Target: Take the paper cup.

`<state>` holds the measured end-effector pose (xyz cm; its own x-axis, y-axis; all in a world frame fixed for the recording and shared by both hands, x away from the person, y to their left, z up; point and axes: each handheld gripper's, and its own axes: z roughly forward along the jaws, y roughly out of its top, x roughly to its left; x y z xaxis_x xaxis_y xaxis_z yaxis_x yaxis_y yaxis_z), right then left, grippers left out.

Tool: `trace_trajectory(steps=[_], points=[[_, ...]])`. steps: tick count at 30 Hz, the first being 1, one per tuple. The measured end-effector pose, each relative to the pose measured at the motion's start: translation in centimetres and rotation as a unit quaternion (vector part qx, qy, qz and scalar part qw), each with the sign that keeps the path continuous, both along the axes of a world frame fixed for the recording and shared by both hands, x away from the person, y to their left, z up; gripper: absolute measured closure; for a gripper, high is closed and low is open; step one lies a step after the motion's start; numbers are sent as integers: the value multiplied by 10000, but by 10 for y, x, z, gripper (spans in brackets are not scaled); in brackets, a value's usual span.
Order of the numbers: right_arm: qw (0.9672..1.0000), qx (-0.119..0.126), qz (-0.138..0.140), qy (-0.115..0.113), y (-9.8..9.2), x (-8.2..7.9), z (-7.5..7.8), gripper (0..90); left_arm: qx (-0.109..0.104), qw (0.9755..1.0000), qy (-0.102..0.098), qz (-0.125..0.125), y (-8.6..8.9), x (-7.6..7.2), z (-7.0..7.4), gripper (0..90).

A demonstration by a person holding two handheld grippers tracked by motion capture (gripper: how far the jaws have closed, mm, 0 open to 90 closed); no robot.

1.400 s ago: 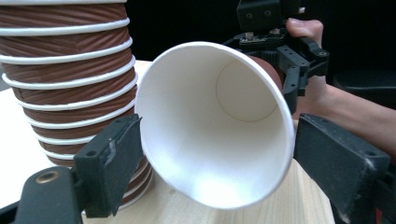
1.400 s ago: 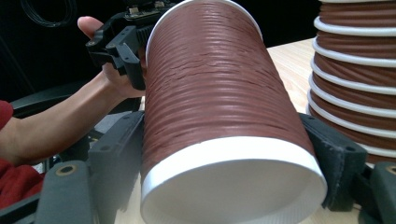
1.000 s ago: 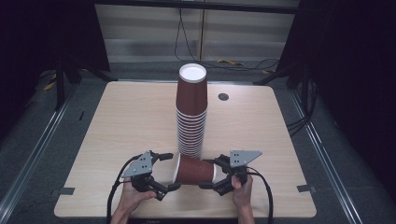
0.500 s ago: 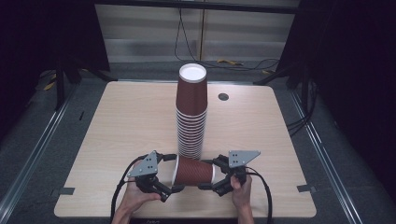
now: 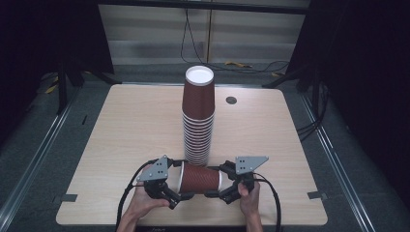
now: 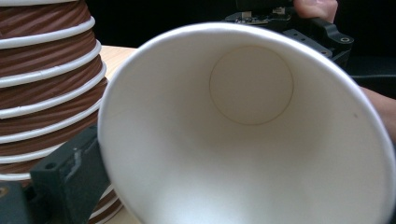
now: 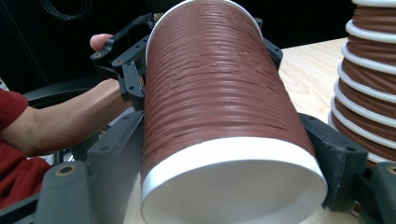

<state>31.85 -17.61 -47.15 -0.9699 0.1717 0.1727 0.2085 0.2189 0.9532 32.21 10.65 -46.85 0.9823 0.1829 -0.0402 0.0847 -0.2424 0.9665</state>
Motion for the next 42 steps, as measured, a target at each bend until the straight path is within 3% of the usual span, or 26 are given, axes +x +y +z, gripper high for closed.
trace_trajectory(steps=[7, 14, 23, 42], points=[[10000, 28, 57, 52, 2, 1, -3, 216, 110, 9999, 64, -15, 3, 0, 3, 21], [9999, -4, 17, 102, 4, 2, -3, 171, 77, 9999, 65, -136, 4, -1, 5, 60], [10000, 15, -35, 44, 4, 1, -2, 142, 180, 9997, 54, -138, 5, -1, 6, 64], [9994, 40, -333, -108, -1, -1, 0, 133, 278, 9995, 145, 97, 19, 3, 10, 65]])
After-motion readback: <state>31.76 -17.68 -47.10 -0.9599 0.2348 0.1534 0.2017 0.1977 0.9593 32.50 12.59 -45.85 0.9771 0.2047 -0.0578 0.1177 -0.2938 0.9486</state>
